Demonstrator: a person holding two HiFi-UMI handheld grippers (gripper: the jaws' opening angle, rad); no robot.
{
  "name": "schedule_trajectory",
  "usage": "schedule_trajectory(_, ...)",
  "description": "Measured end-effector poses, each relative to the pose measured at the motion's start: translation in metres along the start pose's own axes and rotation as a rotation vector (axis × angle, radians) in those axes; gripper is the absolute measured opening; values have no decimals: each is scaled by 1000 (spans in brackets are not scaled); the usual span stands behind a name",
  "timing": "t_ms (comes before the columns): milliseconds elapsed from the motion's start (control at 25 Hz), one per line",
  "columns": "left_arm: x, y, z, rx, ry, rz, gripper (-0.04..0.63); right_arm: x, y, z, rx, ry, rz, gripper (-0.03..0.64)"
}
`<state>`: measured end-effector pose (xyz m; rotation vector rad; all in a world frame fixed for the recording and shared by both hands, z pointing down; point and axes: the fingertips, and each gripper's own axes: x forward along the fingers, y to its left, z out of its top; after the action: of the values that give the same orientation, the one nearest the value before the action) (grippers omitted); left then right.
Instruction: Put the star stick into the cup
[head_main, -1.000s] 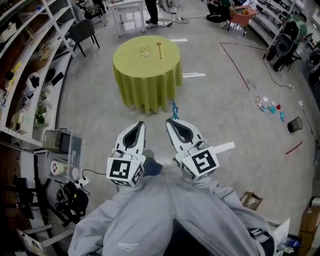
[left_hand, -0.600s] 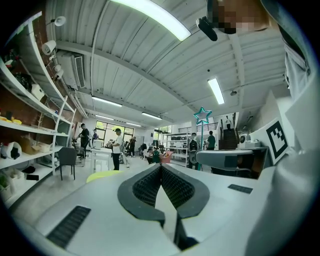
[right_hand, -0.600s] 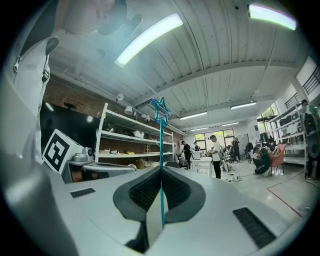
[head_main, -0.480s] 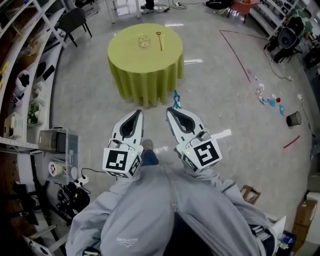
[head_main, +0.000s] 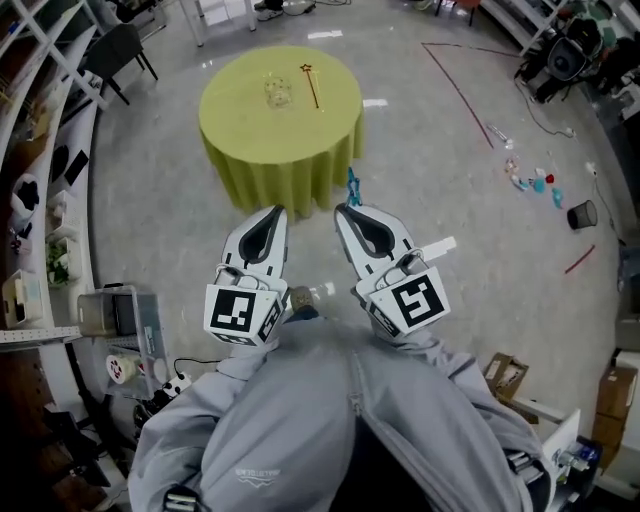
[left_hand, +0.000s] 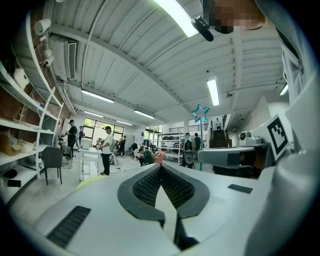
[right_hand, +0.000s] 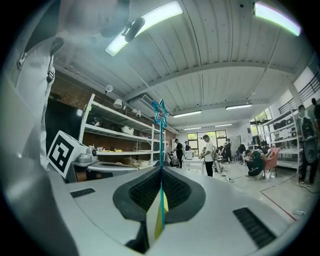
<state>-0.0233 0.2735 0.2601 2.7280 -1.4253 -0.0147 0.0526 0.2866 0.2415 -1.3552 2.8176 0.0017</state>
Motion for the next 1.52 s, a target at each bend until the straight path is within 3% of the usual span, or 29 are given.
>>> schedule_trajectory(400,23,42,-3,-5,-5,-48,17,43,-13,-5,-7,3,-65,35)
schedule_trajectory(1080,29,83,-4,-23,-32,-30,17,98,-2,-10,-7,9,7,35)
schedule_trajectory(1520,81,127,-4,-15,-34,-17,17,154,-37,-12,-17,-4,25,35)
